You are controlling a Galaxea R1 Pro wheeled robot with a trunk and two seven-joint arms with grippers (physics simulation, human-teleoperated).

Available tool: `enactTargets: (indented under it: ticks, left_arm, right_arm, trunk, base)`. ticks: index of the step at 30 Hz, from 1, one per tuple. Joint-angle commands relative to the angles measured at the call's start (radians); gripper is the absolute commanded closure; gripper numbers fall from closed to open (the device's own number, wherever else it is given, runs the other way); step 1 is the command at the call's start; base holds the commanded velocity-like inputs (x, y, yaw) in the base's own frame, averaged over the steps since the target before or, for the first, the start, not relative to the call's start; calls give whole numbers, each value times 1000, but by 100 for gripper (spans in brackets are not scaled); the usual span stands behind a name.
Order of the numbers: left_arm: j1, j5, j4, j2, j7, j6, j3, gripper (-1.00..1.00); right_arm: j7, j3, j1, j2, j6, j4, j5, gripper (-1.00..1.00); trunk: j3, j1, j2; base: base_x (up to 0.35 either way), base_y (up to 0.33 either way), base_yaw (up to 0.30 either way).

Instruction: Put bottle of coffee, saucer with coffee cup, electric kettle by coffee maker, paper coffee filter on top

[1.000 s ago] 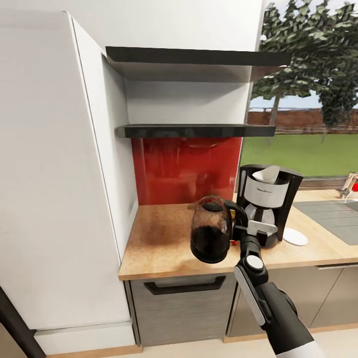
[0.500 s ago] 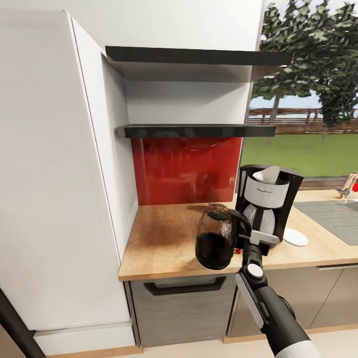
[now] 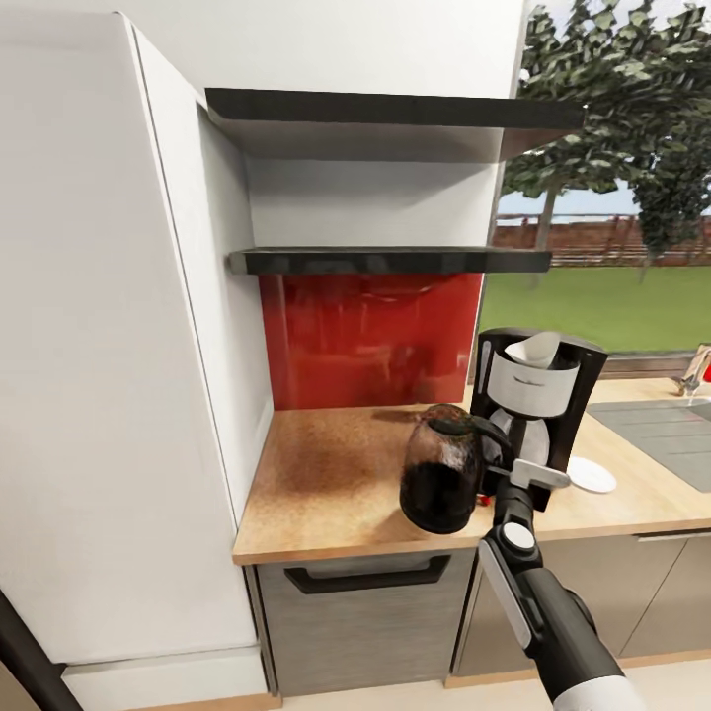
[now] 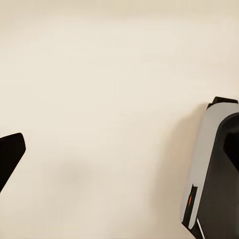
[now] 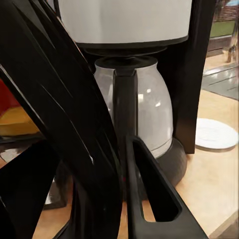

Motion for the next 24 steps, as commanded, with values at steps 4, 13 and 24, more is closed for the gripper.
enactTargets:
  ticks: [4, 13, 24]
  left_arm:
    - [0, 7, 3, 0, 2, -7, -7, -100]
    - [2, 9, 2, -1, 3, -8, -8, -100]
    - [2, 7, 2, -1, 2, -11, -9, -100]
  right_arm:
    - [-8, 0, -1, -1, 6, 12, 0, 100]
    - [-9, 1, -1, 14, 8, 23, -4, 100]
    - [-9, -1, -1, 22, 10, 31, -2, 100]
  trunk:
    - [0, 0, -1]
    - [-1, 0, -1]
    - [-1, 0, -1]
  base:
    - [50, 0, 0]
    - [19, 0, 0]
    - [156, 0, 0]
